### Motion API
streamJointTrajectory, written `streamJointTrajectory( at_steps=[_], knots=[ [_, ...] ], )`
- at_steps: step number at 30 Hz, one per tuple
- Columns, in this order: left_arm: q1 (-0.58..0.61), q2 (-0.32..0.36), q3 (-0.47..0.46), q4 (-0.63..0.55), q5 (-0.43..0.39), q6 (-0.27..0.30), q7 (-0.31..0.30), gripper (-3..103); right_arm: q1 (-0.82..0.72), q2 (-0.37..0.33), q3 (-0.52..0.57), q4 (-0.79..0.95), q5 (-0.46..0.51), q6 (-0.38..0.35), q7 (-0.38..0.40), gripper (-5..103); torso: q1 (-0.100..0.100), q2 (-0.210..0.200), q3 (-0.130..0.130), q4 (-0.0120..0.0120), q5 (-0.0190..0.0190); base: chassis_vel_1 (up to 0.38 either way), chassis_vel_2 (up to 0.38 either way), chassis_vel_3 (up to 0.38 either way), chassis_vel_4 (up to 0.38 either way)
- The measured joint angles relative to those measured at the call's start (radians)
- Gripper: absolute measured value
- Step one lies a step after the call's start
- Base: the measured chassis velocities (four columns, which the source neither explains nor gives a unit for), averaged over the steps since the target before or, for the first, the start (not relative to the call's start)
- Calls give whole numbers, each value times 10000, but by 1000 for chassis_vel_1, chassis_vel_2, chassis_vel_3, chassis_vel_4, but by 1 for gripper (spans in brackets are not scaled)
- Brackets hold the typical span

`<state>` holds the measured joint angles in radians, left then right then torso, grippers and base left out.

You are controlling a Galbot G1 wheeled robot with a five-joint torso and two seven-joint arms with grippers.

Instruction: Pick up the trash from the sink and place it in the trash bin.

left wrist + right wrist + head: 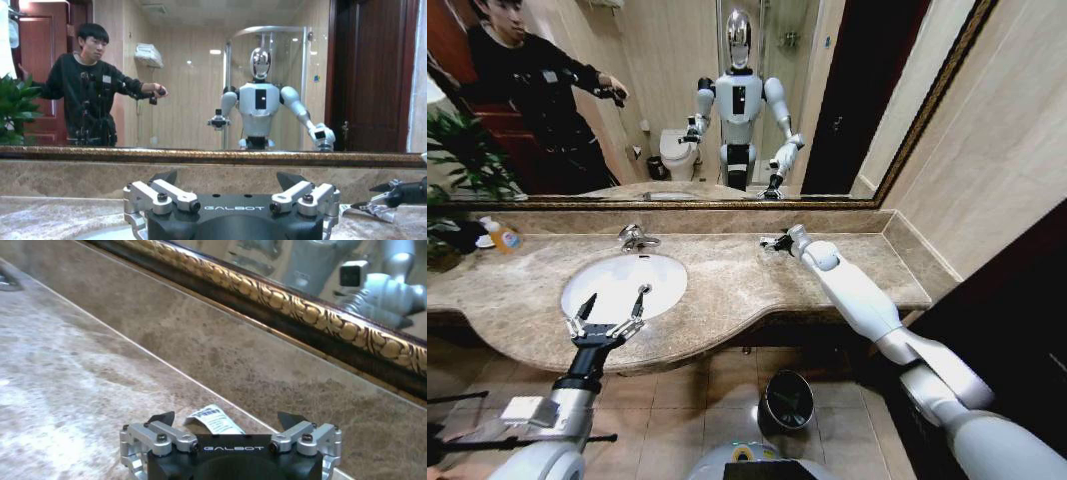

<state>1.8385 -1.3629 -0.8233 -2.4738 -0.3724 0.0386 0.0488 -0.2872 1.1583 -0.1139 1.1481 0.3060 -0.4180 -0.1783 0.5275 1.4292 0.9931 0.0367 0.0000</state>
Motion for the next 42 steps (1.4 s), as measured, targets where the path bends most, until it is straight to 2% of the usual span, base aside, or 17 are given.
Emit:
streamJointTrajectory(
  at_steps=[4, 11, 19, 24, 25, 26, 28, 29, 30, 31, 32, 33, 34, 36, 38, 39, 42],
  knots=[
    [0, 0, 0, 0, -1, 0, 0, 100, 203, 299, -2, -673, -114, -68, 314, 100, 1, -1, 0, 2, 0, 0, 0, 0, 0],
    [1, 0, 0, 0, 0, 0, 0, 100, 462, 342, 18, -1150, -201, 126, 334, 100, 0, 0, 0, 1, 0, 0, 0, 0, 0],
    [0, 0, 0, 0, 0, 0, 0, 100, 472, 355, -118, -1292, -161, 247, 850, 101, 0, 0, 0, 1, -1, 0, 0, 0, 0],
    [0, 0, 0, 0, 0, 0, 0, 100, 381, 395, -155, -1265, -90, 224, 976, 90, 0, 0, 0, 1, -1, 0, 0, 0, 0],
    [0, 0, 0, 0, 0, 0, 0, 100, 366, 400, -147, -1264, -75, 224, 921, 84, 0, 0, 0, 1, -1, 0, 0, 0, 0],
    [0, 0, 0, 0, 0, 0, 0, 100, 328, 412, -100, -1266, -61, 227, 762, 73, 1, 0, 0, 1, -1, 0, 0, 0, 0],
    [0, 0, 0, 0, -1, 0, 0, 100, 313, 423, -80, -1274, -58, 236, 729, 73, 0, 0, 0, 1, -1, 0, 0, 0, 0],
    [0, 0, 0, 0, 0, 0, 0, 100, 269, 449, -43, -1292, -55, 260, 694, 68, 0, 0, 0, 1, -1, 0, 0, 0, 0],
    [0, 0, 0, 0, 0, 0, 0, 100, 269, 449, -43, -1292, -55, 260, 694, 68, 0, 0, 0, 1, -1, 0, 0, 0, 0],
    [0, 0, 0, 0, 0, 0, 0, 100, 217, 468, -28, -1305, -62, 306, 687, 57, 0, 0, 0, 1, -1, 0, 0, 0, 0],
    [0, 0, 0, 0, 0, 0, 0, 100, 178, 482, -17, -1312, -75, 356, 698, 51, 1, 0, 0, 1, -1, 0, 0, 0, 0],
    [0, 0, 0, 0, 0, 0, 0, 100, 178, 482, -17, -1312, -75, 356, 698, 51, 1, 0, 0, 1, -1, 0, 0, 0, 0],
    [0, 0, 0, 0, 0, 0, 0, 100, 136, 509, 6, -1326, -81, 404, 712, 46, 0, 0, 0, 1, -1, 0, 0, 0, 0],
    [0, 0, 0, 0, 0, 0, 0, 100, 104, 542, 27, -1350, -82, 430, 731, 46, 1, 0, 0, 1, 0, 0, 0, 0, 0],
    [0, 0, 0, 0, 0, 0, 0, 100, 77, 595, 62, -1412, -83, 462, 748, 30, 0, 0, 0, 1, -1, 0, 0, 0, 0],
    [0, 0, 0, 0, 0, 0, 0, 100, 77, 595, 62, -1412, -83, 462, 748, 30, 0, 0, 0, 1, -1, 0, 0, 0, 0],
    [0, 0, 0, 0, 0, 0, 0, 100, 68, 617, 93, -1462, -83, 527, 749, 19, 0, 0, 0, 1, -1, 0, 0, 0, 0]
  ],
)
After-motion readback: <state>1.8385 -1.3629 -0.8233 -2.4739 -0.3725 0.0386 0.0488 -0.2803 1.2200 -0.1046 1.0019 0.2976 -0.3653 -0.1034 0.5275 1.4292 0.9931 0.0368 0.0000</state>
